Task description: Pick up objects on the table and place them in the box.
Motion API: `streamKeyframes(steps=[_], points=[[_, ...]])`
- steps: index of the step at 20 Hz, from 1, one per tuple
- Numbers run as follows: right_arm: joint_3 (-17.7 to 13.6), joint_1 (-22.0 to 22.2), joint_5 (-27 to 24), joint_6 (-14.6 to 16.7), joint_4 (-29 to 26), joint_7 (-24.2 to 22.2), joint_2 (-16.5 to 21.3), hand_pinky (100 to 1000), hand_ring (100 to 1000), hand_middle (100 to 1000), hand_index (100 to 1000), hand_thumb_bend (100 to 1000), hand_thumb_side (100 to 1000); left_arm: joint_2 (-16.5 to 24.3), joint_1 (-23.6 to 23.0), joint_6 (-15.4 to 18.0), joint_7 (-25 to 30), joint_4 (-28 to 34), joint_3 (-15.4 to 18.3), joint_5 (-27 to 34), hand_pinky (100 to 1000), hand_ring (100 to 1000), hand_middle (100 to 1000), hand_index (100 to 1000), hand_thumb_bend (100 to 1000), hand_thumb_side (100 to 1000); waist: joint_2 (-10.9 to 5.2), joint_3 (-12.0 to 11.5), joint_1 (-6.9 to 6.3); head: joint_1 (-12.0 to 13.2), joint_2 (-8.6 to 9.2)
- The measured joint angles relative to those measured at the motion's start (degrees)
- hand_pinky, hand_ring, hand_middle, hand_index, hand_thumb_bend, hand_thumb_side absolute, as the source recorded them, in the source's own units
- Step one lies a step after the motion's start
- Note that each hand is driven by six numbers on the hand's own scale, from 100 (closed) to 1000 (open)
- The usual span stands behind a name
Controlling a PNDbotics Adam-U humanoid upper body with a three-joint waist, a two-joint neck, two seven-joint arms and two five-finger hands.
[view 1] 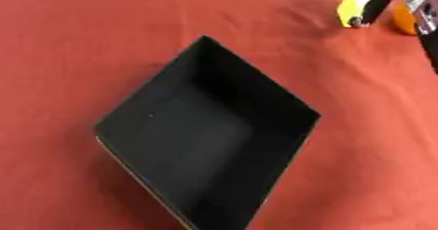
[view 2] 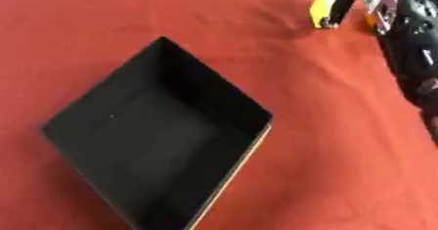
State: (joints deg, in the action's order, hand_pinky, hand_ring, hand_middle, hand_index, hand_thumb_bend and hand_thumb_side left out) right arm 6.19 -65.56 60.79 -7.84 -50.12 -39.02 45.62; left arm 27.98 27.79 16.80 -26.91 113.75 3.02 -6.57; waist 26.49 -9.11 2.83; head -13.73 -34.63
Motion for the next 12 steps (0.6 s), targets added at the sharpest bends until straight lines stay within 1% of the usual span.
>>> streamKeyframes(steps=[1,4,7,9,12], points=[[0.0,0.0,0.1,-0.1,0.0,0.6,0.0,781,676,512,552,265,100,0.1,0.0,0.0,0.0,0.0,0.0,0.0,556,782,689,823,108,739,0.0,0.0,0.01,0.0,0.0],[0.0,0.0,0.0,-0.4,0.0,1.9,0.0,732,630,456,493,203,100,0.1,0.0,-0.1,0.1,0.0,0.0,0.0,557,781,689,823,109,736,0.0,0.0,-0.03,0.0,0.0],[0.0,0.0,-1.2,-0.8,-0.1,2.9,-0.2,701,608,395,434,215,100,0.1,-0.1,-0.2,0.2,0.0,0.0,0.0,557,782,689,822,108,739,-0.03,0.2,-0.09,0.0,-0.04],[0.2,0.0,-1.6,-0.9,-0.7,3.6,-0.4,643,572,326,371,214,100,0.3,-0.1,-0.2,0.2,0.0,0.0,0.0,557,781,689,822,110,736,-0.11,0.3,-0.08,0.0,-0.06],[0.4,0.2,-2.0,-1.1,-2.2,5.0,-0.4,618,560,311,360,201,100,0.3,-0.2,-0.2,0.2,0.0,0.0,0.0,558,781,690,822,112,732,-0.71,0.4,-0.18,0.0,-0.15]])
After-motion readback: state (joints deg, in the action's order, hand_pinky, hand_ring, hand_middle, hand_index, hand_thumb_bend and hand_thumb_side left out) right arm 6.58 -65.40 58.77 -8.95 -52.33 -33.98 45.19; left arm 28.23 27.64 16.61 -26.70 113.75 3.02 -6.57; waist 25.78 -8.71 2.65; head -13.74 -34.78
